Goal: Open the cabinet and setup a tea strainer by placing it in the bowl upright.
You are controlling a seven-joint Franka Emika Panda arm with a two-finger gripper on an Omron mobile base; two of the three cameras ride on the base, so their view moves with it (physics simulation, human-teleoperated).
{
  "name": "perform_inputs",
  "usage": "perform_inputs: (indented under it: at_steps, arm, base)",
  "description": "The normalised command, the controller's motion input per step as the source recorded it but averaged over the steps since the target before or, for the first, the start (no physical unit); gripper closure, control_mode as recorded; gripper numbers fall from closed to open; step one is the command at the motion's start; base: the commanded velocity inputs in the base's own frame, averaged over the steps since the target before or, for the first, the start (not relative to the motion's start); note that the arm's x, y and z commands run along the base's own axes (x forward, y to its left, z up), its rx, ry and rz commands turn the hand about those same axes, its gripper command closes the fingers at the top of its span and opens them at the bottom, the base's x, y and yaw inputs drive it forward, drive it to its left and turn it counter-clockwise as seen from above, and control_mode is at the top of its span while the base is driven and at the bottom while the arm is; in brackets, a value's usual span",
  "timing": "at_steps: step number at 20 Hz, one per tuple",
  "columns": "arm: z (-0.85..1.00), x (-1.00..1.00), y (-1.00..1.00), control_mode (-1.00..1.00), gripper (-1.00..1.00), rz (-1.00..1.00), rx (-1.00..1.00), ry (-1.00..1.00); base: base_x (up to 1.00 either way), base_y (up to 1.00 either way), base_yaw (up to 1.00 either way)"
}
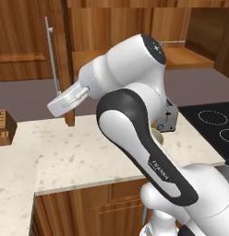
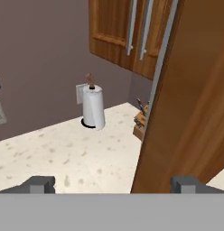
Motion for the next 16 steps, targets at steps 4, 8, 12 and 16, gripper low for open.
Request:
perform_inputs:
  at_steps: [4,8,12,16]
  arm:
    - [0.00,-0.17,0.00,-1.00,-1.00,-0.03,-0.06,0.00]
    - [0.12,-0.26,0.00,-1.00,-1.00,-0.01,-0.01,-0.01]
    - [0.25,-0.37,0.00,-1.00,-1.00,0.00,0.00,0.00]
    - [0.16,-0.40,-0.01,-1.00,-1.00,-0.01,0.00,0.00]
  base:
    - [0.00,0.00,0.00]
    - [0.00,0.00,0.00]
    - [0.00,0.00,0.00]
    - [0.00,0.00,0.00]
